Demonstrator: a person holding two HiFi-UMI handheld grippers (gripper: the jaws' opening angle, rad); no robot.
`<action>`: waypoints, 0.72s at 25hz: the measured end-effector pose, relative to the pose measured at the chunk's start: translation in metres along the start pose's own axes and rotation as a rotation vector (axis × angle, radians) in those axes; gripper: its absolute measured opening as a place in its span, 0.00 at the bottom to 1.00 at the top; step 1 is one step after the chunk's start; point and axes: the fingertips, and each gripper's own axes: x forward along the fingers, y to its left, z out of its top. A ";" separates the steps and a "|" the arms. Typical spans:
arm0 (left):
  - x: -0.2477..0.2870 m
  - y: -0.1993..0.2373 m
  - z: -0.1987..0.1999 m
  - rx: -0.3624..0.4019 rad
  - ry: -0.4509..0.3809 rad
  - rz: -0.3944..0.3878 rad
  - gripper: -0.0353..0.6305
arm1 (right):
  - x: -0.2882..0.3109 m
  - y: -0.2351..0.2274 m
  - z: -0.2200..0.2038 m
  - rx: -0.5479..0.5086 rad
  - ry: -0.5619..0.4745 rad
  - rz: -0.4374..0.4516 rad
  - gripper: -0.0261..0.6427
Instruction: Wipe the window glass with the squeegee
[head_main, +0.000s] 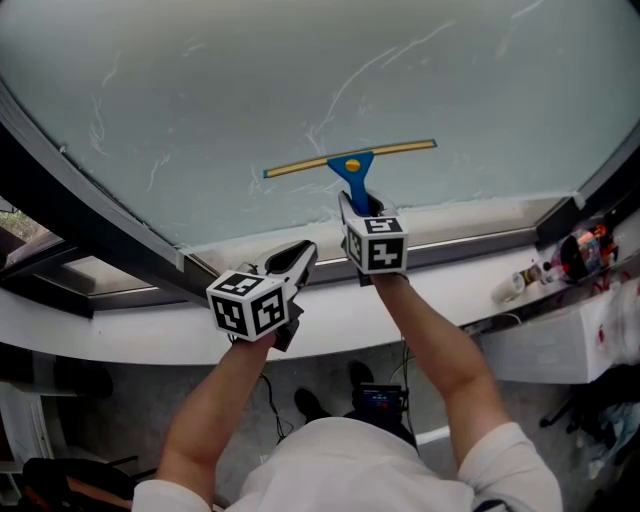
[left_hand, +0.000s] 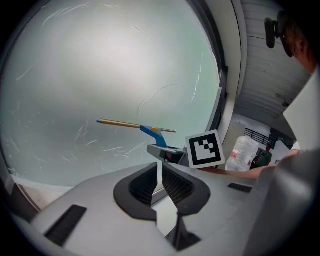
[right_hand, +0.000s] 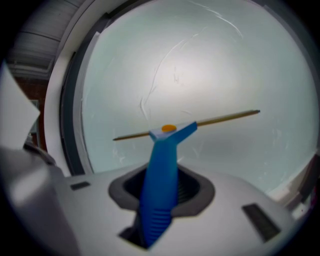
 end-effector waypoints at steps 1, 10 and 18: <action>0.001 0.000 -0.001 -0.001 0.003 0.000 0.13 | 0.001 -0.001 -0.001 -0.001 0.000 -0.002 0.23; 0.005 0.008 -0.016 -0.020 0.027 0.007 0.13 | 0.005 -0.003 -0.016 -0.011 0.004 0.001 0.22; 0.010 0.015 -0.027 -0.035 0.049 0.010 0.13 | 0.011 -0.006 -0.043 0.006 0.039 0.000 0.22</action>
